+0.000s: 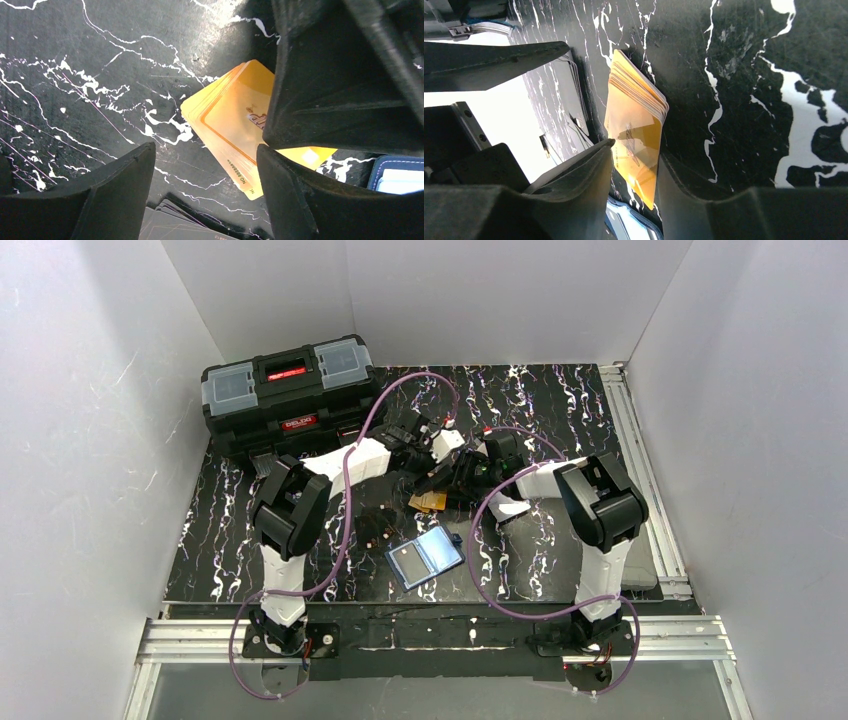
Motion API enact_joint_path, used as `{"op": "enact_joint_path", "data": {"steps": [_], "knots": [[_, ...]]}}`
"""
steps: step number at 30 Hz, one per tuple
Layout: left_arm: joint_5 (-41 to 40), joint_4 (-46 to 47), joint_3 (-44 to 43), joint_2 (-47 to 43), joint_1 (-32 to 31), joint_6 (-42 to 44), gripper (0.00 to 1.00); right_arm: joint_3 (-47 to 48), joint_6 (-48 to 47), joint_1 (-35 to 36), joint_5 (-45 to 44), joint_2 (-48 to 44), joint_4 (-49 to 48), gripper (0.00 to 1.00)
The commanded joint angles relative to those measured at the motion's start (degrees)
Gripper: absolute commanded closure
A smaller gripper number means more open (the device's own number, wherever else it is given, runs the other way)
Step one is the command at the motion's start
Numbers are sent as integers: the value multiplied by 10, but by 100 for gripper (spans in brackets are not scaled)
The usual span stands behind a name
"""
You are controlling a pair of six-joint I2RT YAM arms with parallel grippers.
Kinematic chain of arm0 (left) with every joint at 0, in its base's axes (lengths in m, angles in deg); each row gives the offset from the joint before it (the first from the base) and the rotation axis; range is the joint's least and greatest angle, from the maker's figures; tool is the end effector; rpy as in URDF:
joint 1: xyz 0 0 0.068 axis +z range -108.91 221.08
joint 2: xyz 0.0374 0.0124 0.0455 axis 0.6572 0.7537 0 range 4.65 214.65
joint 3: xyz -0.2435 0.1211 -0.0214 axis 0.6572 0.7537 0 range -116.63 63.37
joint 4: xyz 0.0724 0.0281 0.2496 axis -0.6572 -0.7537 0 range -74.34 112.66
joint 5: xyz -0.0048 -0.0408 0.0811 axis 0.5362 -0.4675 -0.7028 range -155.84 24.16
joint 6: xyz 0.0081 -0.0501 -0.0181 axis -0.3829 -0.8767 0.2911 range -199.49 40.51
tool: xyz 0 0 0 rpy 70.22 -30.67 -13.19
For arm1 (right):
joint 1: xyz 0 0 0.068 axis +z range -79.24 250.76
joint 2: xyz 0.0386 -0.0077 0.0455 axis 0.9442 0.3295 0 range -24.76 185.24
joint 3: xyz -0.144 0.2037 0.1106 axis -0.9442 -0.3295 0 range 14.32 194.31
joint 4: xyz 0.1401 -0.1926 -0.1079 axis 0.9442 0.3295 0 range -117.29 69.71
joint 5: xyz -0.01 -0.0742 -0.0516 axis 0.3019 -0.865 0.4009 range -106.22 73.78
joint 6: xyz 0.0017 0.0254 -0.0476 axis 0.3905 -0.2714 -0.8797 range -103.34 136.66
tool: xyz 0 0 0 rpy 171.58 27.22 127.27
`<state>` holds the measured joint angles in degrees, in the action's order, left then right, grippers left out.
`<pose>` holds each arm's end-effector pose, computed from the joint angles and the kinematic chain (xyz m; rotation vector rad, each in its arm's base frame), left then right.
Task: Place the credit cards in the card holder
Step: Pick up the credit card from the center of the board.
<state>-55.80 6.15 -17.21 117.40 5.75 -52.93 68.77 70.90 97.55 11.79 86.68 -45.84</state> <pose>0.3500 -0.2557 0.1954 1.3143 2.0354 -0.2820 0.3342 0.1875 0.1209 0.2971 2.4699 1.2433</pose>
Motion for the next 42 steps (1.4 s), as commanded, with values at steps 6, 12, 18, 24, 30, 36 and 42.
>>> {"op": "enact_joint_path", "data": {"steps": [6,12,18,24,30,36,42], "knots": [[14,-20,-1,-41,19,-2,27,-32,-47,2,-81,-4,117,43],[23,-16,2,-34,19,-7,27,-28,-52,2,-92,-12,132,44],[26,-7,7,-22,11,-12,27,-30,-46,2,-75,-1,110,51],[25,-4,9,-14,5,-8,26,-42,-38,2,-62,2,86,56],[27,-3,17,-18,3,-11,26,-42,-38,2,-69,4,91,55],[41,-52,-36,-39,18,-37,23,-41,-38,2,-69,7,92,55],[39,-52,-29,-41,31,-23,24,-41,-36,2,-67,8,89,56]]}}
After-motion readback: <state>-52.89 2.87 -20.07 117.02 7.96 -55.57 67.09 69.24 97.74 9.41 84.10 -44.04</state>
